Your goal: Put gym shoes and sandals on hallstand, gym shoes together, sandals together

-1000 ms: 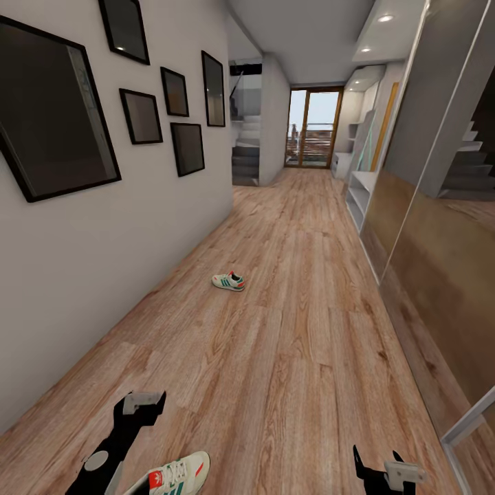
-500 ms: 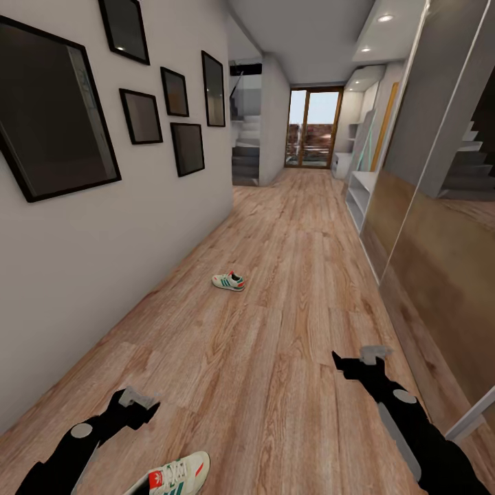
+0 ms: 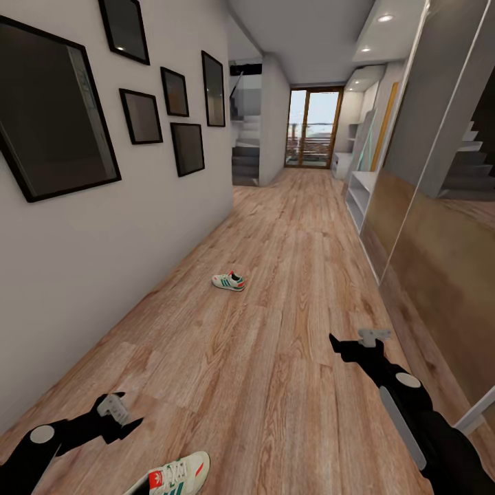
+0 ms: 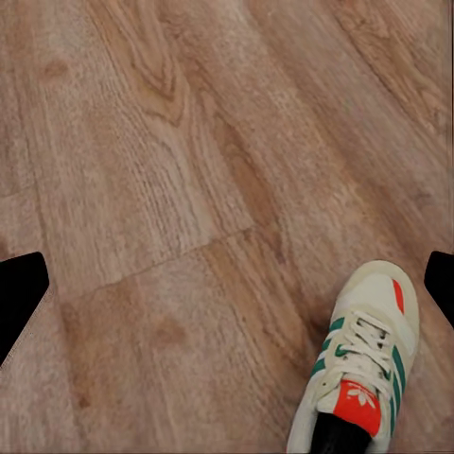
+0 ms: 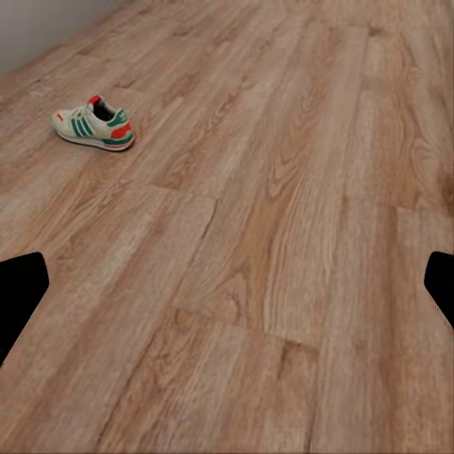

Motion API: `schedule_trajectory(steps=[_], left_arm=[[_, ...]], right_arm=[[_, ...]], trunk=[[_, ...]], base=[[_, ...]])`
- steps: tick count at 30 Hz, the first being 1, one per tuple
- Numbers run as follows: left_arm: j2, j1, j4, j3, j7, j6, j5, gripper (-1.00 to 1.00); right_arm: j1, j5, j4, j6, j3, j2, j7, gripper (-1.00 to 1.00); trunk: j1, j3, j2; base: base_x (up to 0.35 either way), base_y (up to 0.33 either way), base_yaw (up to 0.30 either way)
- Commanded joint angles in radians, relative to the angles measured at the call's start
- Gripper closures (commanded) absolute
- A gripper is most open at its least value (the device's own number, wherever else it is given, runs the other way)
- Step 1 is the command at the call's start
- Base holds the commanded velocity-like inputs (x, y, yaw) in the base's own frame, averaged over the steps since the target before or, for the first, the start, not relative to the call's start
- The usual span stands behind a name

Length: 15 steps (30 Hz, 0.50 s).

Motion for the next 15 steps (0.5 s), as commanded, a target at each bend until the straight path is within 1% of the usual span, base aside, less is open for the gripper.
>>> schedule_trajectory(steps=[1, 7, 8, 9, 13, 15], left_arm=[[0.002, 0.000, 0.000, 0.005, -0.009, -0.013, -0.011, -1.00], [0.010, 0.002, 0.001, 0.006, -0.021, -0.027, -0.011, -1.00], [0.010, 0.003, 0.001, 0.006, -0.022, -0.027, -0.011, -1.00], [0.011, 0.003, 0.002, 0.006, -0.023, -0.029, -0.010, -1.00], [0.011, 0.003, 0.002, 0.006, -0.024, -0.029, -0.008, -1.00], [0.008, 0.003, 0.003, 0.005, -0.024, -0.029, -0.007, -1.00]], right_arm=[[0.000, -0.005, -0.003, 0.006, 0.001, -0.001, 0.000, -1.00], [0.000, -0.004, -0.009, 0.032, 0.003, -0.004, 0.000, -1.00], [0.000, -0.005, -0.010, 0.039, 0.003, -0.005, 0.000, -1.00], [0.000, -0.005, -0.011, 0.061, 0.005, -0.005, 0.000, -1.00], [0.000, -0.005, -0.011, 0.082, 0.004, -0.006, 0.000, -1.00], [0.000, -0.005, -0.011, 0.092, 0.001, -0.006, 0.000, -1.00]], trunk=[[0.000, -0.001, 0.000], [0.000, -0.001, 0.000], [0.000, -0.001, 0.000], [0.000, -0.001, 0.000], [0.000, -0.001, 0.000], [0.007, -0.007, -0.014]], base=[[0.000, 0.000, 0.000], [0.000, 0.000, 0.000], [0.000, 0.000, 0.000], [0.000, 0.000, 0.000], [0.000, 0.000, 0.000], [0.000, 0.000, 0.000]])
